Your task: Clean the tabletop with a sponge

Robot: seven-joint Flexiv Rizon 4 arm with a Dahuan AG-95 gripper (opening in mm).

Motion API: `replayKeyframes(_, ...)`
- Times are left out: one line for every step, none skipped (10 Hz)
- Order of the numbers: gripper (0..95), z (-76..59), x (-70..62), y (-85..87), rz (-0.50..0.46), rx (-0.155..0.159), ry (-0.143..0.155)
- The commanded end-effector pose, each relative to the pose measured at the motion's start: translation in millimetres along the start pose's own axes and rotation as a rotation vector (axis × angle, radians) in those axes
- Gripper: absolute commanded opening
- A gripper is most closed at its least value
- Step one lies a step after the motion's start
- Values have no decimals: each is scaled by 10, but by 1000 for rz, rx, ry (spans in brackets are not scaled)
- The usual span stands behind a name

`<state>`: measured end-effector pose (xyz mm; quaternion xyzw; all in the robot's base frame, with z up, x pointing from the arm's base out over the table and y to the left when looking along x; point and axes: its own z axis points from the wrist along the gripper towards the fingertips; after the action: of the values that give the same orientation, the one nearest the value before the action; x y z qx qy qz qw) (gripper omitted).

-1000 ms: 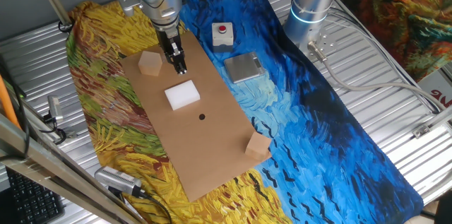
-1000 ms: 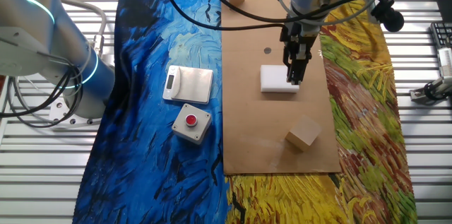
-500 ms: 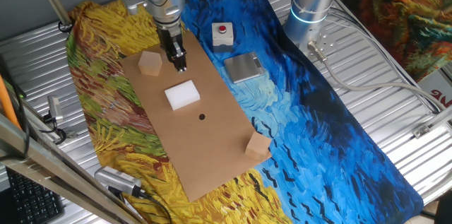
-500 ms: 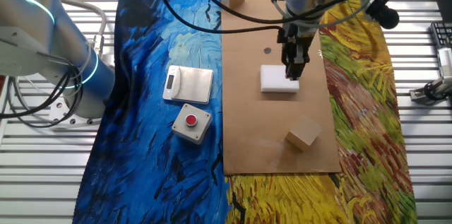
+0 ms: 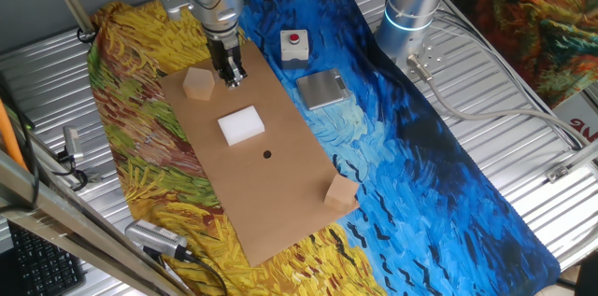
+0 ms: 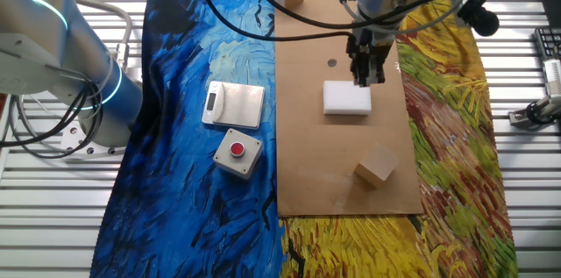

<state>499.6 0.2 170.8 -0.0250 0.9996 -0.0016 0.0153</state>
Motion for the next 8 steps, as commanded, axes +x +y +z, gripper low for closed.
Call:
replayKeyframes(0,5,-3,-1,-13,8,-5)
replayKeyframes(0,5,-3,-1,-13,10,-7)
replayKeyframes(0,5,-3,-1,-18,14,-12)
replayKeyframes(0,5,-3,-1,-16,17,-15)
replayKeyframes(0,3,-2,-4,-2,20,-15)
replayKeyframes(0,-4,1,-9,9,21,-16)
replayKeyframes(0,-9,4,-12,12,22,-17)
replayKeyframes(0,-32,14,-35,26,16,-27)
